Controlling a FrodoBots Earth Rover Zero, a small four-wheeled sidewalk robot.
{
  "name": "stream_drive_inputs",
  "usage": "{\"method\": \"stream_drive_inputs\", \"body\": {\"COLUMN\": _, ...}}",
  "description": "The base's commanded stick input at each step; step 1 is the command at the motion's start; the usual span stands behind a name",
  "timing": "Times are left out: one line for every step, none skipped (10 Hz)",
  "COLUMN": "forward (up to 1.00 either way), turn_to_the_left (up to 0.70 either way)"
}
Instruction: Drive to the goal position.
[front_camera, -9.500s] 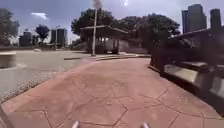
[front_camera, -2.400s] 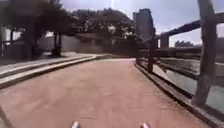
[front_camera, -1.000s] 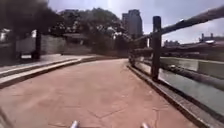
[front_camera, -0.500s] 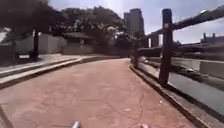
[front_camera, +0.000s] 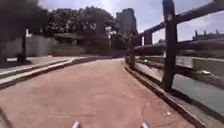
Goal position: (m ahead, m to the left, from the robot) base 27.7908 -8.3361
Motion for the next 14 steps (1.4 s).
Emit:
{"method": "stream_drive_inputs", "body": {"forward": 0.70, "turn_to_the_left": 0.00}}
{"method": "stream_drive_inputs", "body": {"forward": 0.70, "turn_to_the_left": 0.00}}
{"method": "stream_drive_inputs", "body": {"forward": 0.70, "turn_to_the_left": 0.00}}
{"method": "stream_drive_inputs", "body": {"forward": 0.70, "turn_to_the_left": 0.00}}
{"method": "stream_drive_inputs", "body": {"forward": 0.70, "turn_to_the_left": 0.00}}
{"method": "stream_drive_inputs", "body": {"forward": 0.70, "turn_to_the_left": 0.00}}
{"method": "stream_drive_inputs", "body": {"forward": 0.70, "turn_to_the_left": 0.09}}
{"method": "stream_drive_inputs", "body": {"forward": 0.70, "turn_to_the_left": 0.30}}
{"method": "stream_drive_inputs", "body": {"forward": 0.70, "turn_to_the_left": 0.35}}
{"method": "stream_drive_inputs", "body": {"forward": 0.70, "turn_to_the_left": 0.35}}
{"method": "stream_drive_inputs", "body": {"forward": 0.70, "turn_to_the_left": 0.35}}
{"method": "stream_drive_inputs", "body": {"forward": 0.70, "turn_to_the_left": 0.22}}
{"method": "stream_drive_inputs", "body": {"forward": 0.70, "turn_to_the_left": 0.00}}
{"method": "stream_drive_inputs", "body": {"forward": 0.70, "turn_to_the_left": 0.00}}
